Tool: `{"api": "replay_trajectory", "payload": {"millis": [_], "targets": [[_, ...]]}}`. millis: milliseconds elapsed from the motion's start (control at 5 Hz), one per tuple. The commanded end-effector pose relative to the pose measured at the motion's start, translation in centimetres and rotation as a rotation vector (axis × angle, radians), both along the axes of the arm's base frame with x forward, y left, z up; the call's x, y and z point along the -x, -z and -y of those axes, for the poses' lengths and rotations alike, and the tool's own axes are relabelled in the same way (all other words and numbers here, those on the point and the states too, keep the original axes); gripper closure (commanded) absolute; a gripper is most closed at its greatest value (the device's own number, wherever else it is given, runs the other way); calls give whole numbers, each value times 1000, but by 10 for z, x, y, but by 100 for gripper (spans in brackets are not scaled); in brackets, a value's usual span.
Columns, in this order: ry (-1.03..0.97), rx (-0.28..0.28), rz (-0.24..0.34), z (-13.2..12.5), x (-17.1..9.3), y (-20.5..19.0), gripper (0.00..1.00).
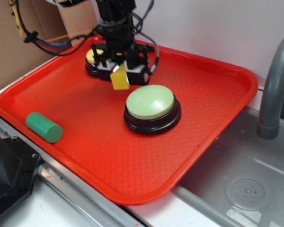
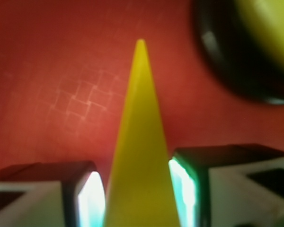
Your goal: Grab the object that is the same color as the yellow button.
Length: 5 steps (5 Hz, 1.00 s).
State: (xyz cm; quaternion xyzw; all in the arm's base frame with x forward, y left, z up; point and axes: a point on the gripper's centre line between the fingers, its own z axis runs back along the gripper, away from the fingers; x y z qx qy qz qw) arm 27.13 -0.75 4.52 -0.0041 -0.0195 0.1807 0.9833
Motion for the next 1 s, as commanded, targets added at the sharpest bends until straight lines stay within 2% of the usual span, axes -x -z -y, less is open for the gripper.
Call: {"api": "replay_trajectory", "payload": {"millis": [0,200,400,600,800], "targets": [[219,-67,92,-7,28,-85,100],[227,-15,119,-16,58,-109,100],[119,7,120,-28,91,-118,100],[43,41,113,-35,107,-112,100],[-50,50,55,-35,101,-108,100]]}}
